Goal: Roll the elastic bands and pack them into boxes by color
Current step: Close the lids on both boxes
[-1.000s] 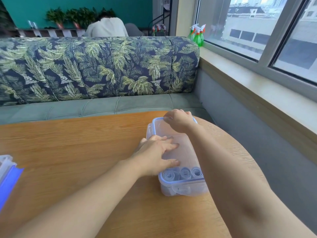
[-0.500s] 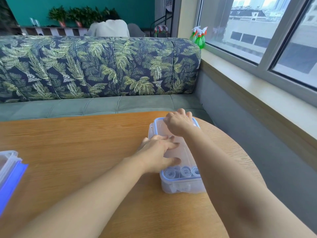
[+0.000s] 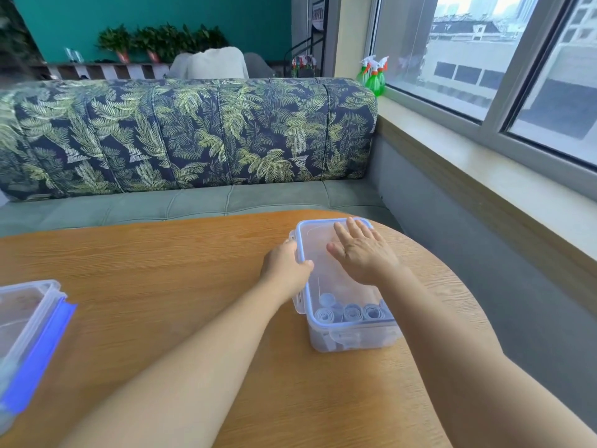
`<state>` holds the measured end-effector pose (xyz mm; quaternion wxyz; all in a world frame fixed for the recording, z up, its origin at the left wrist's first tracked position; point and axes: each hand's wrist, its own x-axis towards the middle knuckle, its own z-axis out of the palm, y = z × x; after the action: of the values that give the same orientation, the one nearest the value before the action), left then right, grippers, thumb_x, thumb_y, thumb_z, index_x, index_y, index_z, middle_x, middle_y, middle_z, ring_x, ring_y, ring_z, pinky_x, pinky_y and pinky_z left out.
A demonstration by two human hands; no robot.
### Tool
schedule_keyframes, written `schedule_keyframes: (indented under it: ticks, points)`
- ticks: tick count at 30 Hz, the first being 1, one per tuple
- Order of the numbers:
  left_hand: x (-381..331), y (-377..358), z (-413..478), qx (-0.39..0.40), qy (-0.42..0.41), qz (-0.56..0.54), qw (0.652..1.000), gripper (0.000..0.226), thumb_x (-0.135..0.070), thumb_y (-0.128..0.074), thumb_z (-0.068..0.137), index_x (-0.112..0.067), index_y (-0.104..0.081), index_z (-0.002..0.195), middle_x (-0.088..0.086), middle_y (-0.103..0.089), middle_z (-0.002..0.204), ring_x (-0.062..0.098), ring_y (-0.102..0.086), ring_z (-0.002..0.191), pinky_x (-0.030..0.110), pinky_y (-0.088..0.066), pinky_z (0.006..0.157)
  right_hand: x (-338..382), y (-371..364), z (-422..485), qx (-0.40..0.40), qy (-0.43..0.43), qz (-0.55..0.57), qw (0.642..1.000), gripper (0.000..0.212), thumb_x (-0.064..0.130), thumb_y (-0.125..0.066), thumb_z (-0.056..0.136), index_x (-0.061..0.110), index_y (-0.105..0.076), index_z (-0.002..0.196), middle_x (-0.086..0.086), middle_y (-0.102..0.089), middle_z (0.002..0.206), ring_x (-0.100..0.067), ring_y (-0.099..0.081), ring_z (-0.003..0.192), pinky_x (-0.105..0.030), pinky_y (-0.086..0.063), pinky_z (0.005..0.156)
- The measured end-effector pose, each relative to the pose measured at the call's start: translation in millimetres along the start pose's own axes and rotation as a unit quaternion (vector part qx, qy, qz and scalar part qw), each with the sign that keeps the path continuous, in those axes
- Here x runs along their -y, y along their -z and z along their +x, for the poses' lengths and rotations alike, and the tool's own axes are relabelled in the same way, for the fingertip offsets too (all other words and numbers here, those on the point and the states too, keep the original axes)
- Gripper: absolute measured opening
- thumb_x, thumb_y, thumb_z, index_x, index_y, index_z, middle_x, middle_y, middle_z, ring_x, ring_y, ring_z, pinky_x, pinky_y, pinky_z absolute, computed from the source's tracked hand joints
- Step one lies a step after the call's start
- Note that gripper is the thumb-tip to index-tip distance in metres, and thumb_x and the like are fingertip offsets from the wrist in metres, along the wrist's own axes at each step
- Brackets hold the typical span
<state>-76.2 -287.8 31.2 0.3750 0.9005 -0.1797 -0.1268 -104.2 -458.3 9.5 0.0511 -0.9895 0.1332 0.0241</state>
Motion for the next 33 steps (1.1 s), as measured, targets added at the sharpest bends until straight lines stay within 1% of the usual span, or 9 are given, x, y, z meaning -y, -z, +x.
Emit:
schedule_keyframes:
  ticks: [2,4,7,14,18,20,23,27,33]
  points:
    - [-3,-3,5,0.021,0.029,-0.034,0.999,0.019,-0.012,-0.056,0.09,-0.021,-0.059,0.107,-0.001,-0.057,0.121,0.023,-0.057,0.105,0.033,-0.048,0.096,-1,-1,1,0.0,-0.001,0.0,1.0,0.063,0.052,-0.013,0.103,0.021,-0.004,0.158,-0.009,0.003,0.165,-0.022,0.006,0.152,-0.04,0.002,0.123]
    - [0,-6,14,0.045,0.056,-0.085,0.994,0.031,-0.007,-0.053,0.086,-0.019,-0.055,0.114,0.002,-0.056,0.131,0.023,-0.056,0.116,0.036,-0.047,0.101,-1,-3,2,0.007,-0.004,0.0,1.0,0.063,0.051,-0.012,0.104,0.021,-0.003,0.158,-0.008,0.004,0.165,-0.022,0.008,0.152,-0.043,0.004,0.123]
    - [9,-11,23,0.048,0.074,-0.129,0.988,0.028,-0.012,-0.051,0.071,-0.015,-0.057,0.098,0.007,-0.063,0.12,0.026,-0.061,0.112,0.045,-0.049,0.098,-1,-6,4,0.011,-0.005,-0.001,1.0,0.063,0.051,-0.012,0.104,0.02,-0.003,0.158,-0.008,0.005,0.165,-0.022,0.009,0.152,-0.045,0.005,0.122]
    - [8,-9,16,0.069,0.04,-0.189,0.979,0.033,0.005,-0.045,0.089,-0.015,-0.061,0.109,0.005,-0.069,0.111,0.023,-0.065,0.106,0.035,-0.05,0.093,-2,-5,4,0.009,-0.007,-0.01,1.0,0.063,0.05,-0.01,0.104,0.019,-0.002,0.158,-0.009,0.006,0.165,-0.023,0.008,0.152,-0.047,0.005,0.122]
    - [-2,-11,6,0.01,0.058,-0.033,0.998,0.011,-0.015,-0.051,0.092,-0.011,-0.062,0.094,0.005,-0.065,0.095,0.027,-0.062,0.086,0.03,-0.048,0.071,0,-4,2,0.01,-0.007,-0.022,1.0,0.063,0.05,-0.01,0.104,0.02,-0.003,0.158,-0.009,0.005,0.165,-0.023,0.008,0.152,-0.046,0.004,0.122]
    - [-6,-9,-8,-0.038,0.074,0.105,0.991,0.021,-0.027,-0.058,0.092,-0.012,-0.055,0.077,0.005,-0.06,0.082,0.029,-0.056,0.077,0.028,-0.038,0.06,1,-3,1,0.011,-0.008,-0.024,1.0,0.062,0.05,-0.01,0.104,0.019,-0.003,0.158,-0.009,0.005,0.165,-0.023,0.007,0.152,-0.046,0.003,0.123]
    - [-6,-7,-24,-0.058,0.082,0.157,0.982,0.03,-0.036,-0.066,0.087,-0.014,-0.056,0.07,0.004,-0.065,0.081,0.027,-0.055,0.072,0.028,-0.036,0.056,2,-2,0,0.013,-0.011,-0.024,1.0,0.062,0.049,-0.011,0.104,0.019,-0.004,0.158,-0.009,0.004,0.165,-0.023,0.007,0.152,-0.046,0.003,0.122]
    - [-3,-5,-23,-0.053,0.123,0.079,0.988,0.023,-0.035,-0.073,0.082,-0.013,-0.068,0.088,0.003,-0.07,0.088,0.025,-0.061,0.077,0.027,-0.041,0.062,4,-1,1,0.016,-0.015,-0.02,1.0,0.062,0.049,-0.011,0.104,0.018,-0.003,0.158,-0.01,0.005,0.165,-0.024,0.007,0.152,-0.047,0.004,0.122]
    - [-3,-8,-24,-0.074,0.164,-0.038,0.983,0.015,-0.018,-0.073,0.078,-0.006,-0.068,0.086,0.007,-0.07,0.078,0.026,-0.067,0.075,0.028,-0.05,0.065,5,-1,1,0.016,-0.016,-0.019,1.0,0.061,0.047,-0.011,0.105,0.017,-0.004,0.158,-0.01,0.005,0.165,-0.025,0.007,0.152,-0.048,0.003,0.122]
